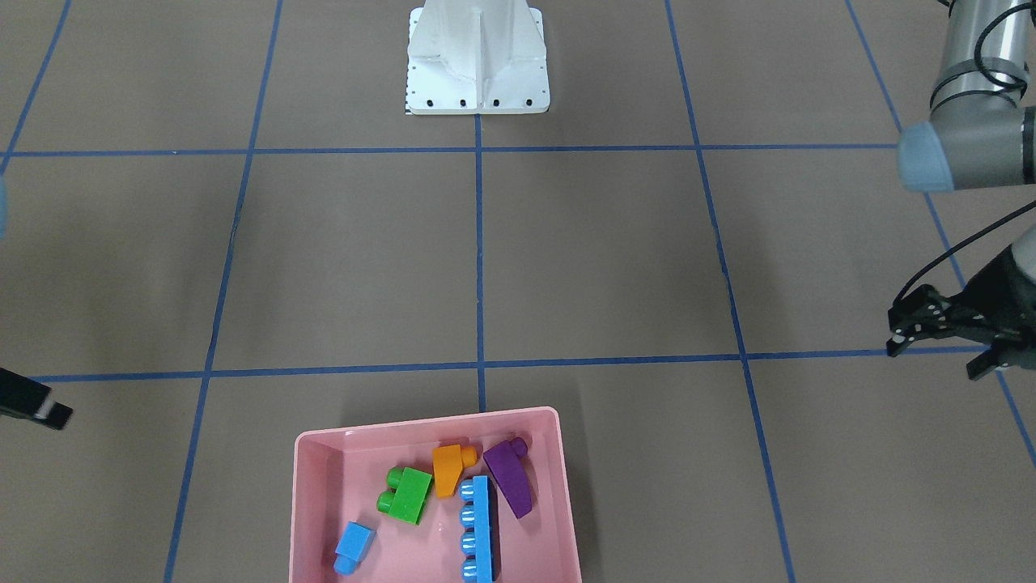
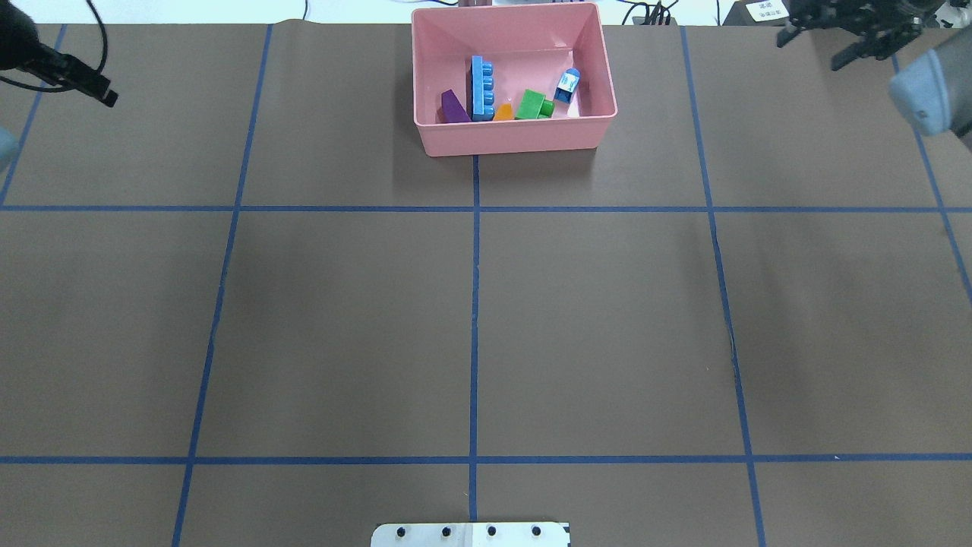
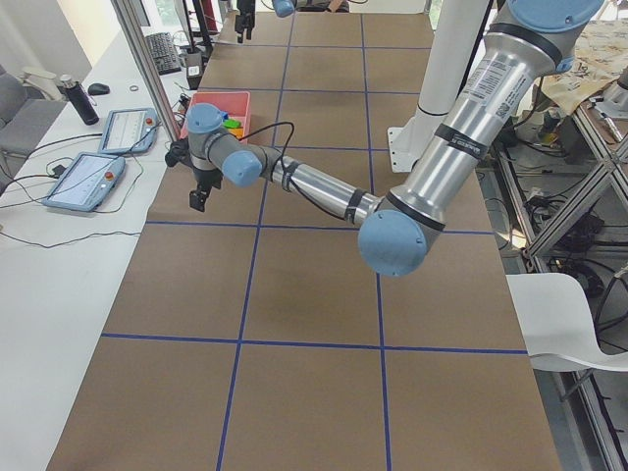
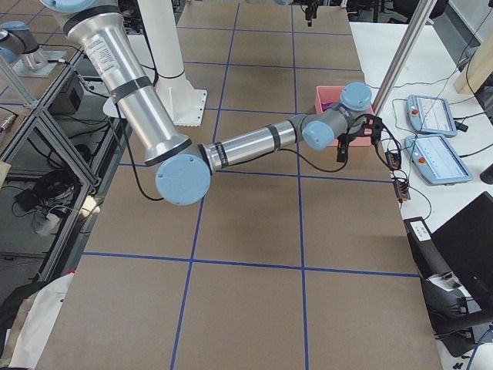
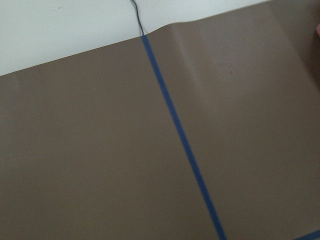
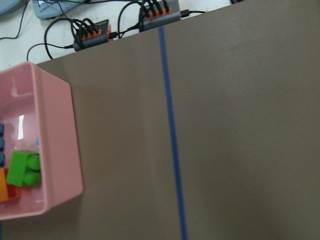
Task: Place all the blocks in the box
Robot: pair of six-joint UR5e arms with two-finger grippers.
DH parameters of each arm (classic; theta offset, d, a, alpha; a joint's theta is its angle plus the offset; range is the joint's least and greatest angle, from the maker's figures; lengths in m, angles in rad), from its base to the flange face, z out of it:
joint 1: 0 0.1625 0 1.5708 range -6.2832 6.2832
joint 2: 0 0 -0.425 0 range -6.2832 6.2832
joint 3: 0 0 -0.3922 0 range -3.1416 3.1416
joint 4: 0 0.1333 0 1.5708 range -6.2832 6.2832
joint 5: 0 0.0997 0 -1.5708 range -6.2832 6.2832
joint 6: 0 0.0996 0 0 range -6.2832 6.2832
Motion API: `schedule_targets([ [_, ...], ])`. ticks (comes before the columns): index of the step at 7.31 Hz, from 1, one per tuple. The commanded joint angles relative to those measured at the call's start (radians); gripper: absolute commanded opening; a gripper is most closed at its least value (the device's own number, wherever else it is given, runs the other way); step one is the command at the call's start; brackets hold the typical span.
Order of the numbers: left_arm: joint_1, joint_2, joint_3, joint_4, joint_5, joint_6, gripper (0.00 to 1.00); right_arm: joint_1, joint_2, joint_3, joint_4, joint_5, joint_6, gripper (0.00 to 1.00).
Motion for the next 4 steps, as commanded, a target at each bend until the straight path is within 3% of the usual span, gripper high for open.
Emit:
schedule_targets([
  [1, -0.144, 0.173, -0.046, 0.04, -0.067, 0.078, 1.0, 0.114, -0.231, 0.066, -0.002, 0.001, -0.281, 1.0],
  [3, -0.261, 0.175, -0.085, 0.25, -0.111, 0.216, 1.0, 0.171, -0.373, 0.078, -0.024, -0.039, -0.531, 1.0],
  [4, -0.283, 0.175, -0.105, 0.293, -0.109, 0.286, 1.0, 0.172, -0.384, 0.078, -0.091, -0.057, -0.59, 1.0],
])
